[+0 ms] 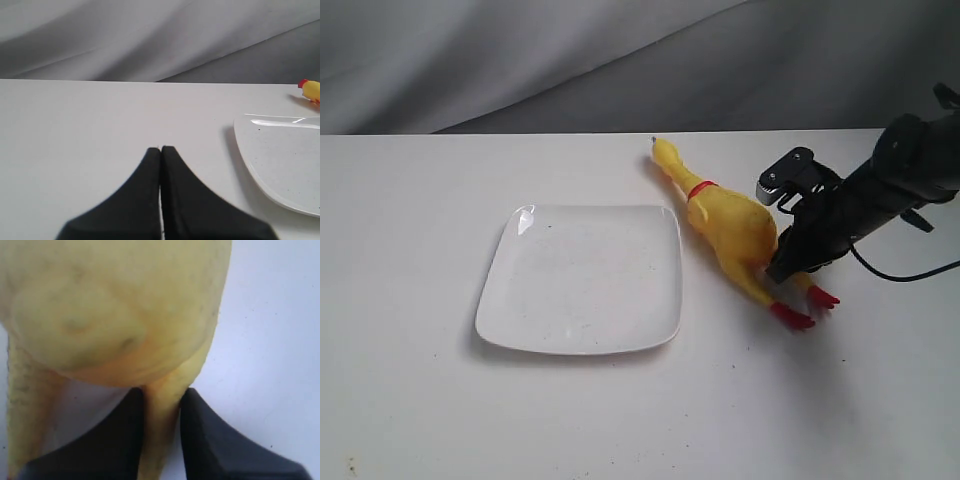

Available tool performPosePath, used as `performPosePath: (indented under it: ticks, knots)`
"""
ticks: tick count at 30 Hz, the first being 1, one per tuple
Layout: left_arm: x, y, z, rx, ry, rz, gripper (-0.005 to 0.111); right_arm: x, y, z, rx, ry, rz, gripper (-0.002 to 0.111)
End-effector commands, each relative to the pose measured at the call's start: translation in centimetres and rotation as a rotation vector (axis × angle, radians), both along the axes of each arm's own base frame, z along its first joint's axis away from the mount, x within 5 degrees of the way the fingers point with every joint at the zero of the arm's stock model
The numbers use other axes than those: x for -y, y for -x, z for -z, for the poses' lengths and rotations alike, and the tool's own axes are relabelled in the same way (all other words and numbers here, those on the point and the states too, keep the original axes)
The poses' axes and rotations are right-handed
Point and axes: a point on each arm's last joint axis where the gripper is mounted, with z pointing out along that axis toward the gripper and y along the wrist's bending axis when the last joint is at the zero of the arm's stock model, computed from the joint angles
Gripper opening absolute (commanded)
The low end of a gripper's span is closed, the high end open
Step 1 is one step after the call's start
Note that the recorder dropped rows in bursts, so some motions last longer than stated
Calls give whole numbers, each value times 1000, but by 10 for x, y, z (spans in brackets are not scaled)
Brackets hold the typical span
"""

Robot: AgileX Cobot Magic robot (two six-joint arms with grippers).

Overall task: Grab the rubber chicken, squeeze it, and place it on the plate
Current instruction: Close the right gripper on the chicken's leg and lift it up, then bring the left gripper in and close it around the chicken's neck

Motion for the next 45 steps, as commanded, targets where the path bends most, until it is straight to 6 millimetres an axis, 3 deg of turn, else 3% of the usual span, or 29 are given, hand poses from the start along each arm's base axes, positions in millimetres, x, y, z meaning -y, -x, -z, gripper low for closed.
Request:
performPosePath:
  ticks: [1,4,8,15,19,24,29,39,45]
  knots:
    - [0,0,1,2,11,-3,1,-1,1,-10,4,-6,-12,0]
    - [0,0,1,2,11,-3,1,-2,5,-33,35,-20,-22,0]
    - [0,0,1,2,11,-3,1,-2,15,-85,119,-56,-16,0]
    - [0,0,1,2,11,-3,1,0,65,-183,240,-110,-92,0]
    - [0,0,1,2,11,-3,1,-1,103,-210,165,-133,-187,0]
    - [0,0,1,2,11,-3,1,-7,137,-238,135,-258,-253,0]
    - [-1,-1,-3,39,-82,-1,1,-18,157,-245,73,-333,-332,0]
    - [1,-1,-30,331,-163,14,1,-55,184,-195,-32,-308,-437,0]
    - [2,1,-39,430,-123,20,1,-64,189,-184,-28,-301,-453,0]
